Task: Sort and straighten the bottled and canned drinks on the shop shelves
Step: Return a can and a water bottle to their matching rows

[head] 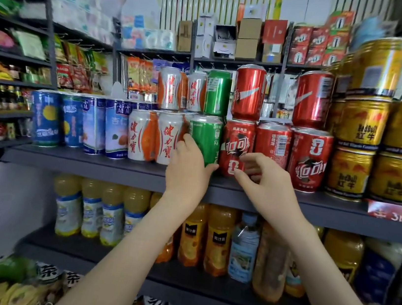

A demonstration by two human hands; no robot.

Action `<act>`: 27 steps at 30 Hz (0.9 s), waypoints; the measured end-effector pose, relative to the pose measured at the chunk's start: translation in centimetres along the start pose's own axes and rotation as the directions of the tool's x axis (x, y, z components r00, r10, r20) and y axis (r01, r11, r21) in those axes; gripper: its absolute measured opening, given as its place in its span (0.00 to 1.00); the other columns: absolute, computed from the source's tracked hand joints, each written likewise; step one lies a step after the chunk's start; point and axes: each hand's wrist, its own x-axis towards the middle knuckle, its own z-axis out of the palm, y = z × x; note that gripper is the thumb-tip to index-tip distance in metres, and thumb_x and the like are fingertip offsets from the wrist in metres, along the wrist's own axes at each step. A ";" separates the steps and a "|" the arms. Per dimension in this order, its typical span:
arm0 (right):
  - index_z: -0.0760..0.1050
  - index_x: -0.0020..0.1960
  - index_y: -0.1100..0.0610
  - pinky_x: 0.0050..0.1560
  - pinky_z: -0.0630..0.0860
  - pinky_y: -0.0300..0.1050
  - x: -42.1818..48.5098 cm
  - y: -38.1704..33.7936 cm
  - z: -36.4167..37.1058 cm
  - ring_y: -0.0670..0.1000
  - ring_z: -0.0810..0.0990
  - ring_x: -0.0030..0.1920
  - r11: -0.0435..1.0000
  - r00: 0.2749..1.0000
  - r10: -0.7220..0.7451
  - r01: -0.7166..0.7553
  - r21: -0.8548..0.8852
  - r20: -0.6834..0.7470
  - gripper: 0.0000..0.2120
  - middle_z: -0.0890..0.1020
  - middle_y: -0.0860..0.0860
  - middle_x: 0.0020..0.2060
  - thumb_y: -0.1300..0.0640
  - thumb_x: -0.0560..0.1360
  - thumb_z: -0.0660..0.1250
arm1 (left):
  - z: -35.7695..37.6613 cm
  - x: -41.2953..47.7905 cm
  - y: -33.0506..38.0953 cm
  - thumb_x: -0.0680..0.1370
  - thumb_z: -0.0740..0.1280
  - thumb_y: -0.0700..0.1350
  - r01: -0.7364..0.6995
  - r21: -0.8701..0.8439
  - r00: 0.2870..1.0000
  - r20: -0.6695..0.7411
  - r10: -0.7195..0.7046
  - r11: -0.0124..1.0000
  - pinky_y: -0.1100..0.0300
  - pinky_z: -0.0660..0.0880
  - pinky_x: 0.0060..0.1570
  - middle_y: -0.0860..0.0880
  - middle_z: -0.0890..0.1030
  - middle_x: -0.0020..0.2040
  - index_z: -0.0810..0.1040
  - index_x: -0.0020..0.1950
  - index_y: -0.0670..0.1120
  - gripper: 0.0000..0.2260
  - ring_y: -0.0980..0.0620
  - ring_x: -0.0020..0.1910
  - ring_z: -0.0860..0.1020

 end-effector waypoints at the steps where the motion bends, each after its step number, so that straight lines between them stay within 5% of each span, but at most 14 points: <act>1: 0.75 0.59 0.56 0.52 0.73 0.32 -0.3 0.1 0.1 0.43 0.76 0.48 1.000 1.000 -0.023 0.023 -0.015 -0.008 0.12 0.78 0.46 0.48 0.57 0.76 0.68 | -0.1 -0.3 -0.1 0.75 0.70 0.51 -0.042 -0.023 0.999 -0.030 0.041 0.999 0.55 0.71 0.58 0.42 0.68 0.67 0.56 0.74 0.40 0.35 0.45 0.65 0.69; 6: 0.75 0.61 0.57 0.54 0.71 0.33 -3.2 0.5 1.0 0.43 0.75 0.52 0.992 0.989 -0.127 0.125 -0.035 -0.073 0.13 0.76 0.44 0.50 0.61 0.77 0.66 | -0.4 -0.5 -0.7 0.79 0.65 0.44 -0.116 -0.099 0.993 -0.017 0.114 0.988 0.56 0.67 0.61 0.41 0.67 0.68 0.50 0.78 0.44 0.33 0.45 0.66 0.67; 12: 0.76 0.57 0.62 0.58 0.67 0.31 -8.0 3.1 2.7 0.48 0.75 0.53 0.940 0.939 -0.329 0.316 -0.126 -0.102 0.12 0.79 0.53 0.49 0.58 0.78 0.61 | -0.2 -1.6 -1.1 0.79 0.64 0.45 -0.112 -0.140 0.992 -0.072 0.103 0.984 0.59 0.68 0.58 0.44 0.68 0.69 0.60 0.75 0.43 0.25 0.47 0.66 0.68; 17: 0.69 0.67 0.65 0.60 0.70 0.47 -10.5 7.4 4.3 0.58 0.75 0.58 0.986 0.999 0.052 -0.050 -0.158 0.009 0.21 0.76 0.60 0.58 0.61 0.76 0.67 | 1.5 -7.7 -3.4 0.78 0.63 0.41 -0.370 -0.191 0.882 -0.380 0.279 0.909 0.64 0.69 0.59 0.42 0.76 0.57 0.74 0.62 0.38 0.14 0.47 0.58 0.74; 19: 0.62 0.72 0.65 0.67 0.65 0.56 -10.5 8.1 4.5 0.61 0.71 0.65 0.966 0.990 0.135 -0.125 -0.224 0.028 0.27 0.71 0.62 0.65 0.58 0.76 0.66 | 3.1 -10.4 -4.7 0.77 0.64 0.40 -0.427 -0.160 0.865 -0.358 0.351 0.890 0.62 0.68 0.62 0.40 0.77 0.56 0.76 0.59 0.36 0.12 0.46 0.58 0.74; 21: 0.56 0.76 0.61 0.67 0.60 0.50 -10.1 7.9 4.5 0.58 0.67 0.68 0.953 0.980 0.184 -0.158 -0.260 0.078 0.30 0.65 0.59 0.71 0.55 0.78 0.64 | 4.5 -12.7 -5.6 0.77 0.63 0.40 -0.443 -0.151 0.873 -0.298 0.387 0.884 0.64 0.67 0.63 0.40 0.76 0.56 0.77 0.58 0.36 0.12 0.46 0.59 0.74; 27: 0.47 0.78 0.57 0.56 0.73 0.50 -8.3 7.4 5.1 0.60 0.71 0.66 0.919 0.949 0.279 -0.220 -0.326 0.145 0.33 0.55 0.56 0.76 0.51 0.80 0.59 | 6.5 -15.4 -6.3 0.77 0.64 0.43 -0.335 -0.169 0.942 -0.044 0.332 0.927 0.59 0.71 0.57 0.43 0.75 0.58 0.76 0.60 0.40 0.14 0.46 0.58 0.74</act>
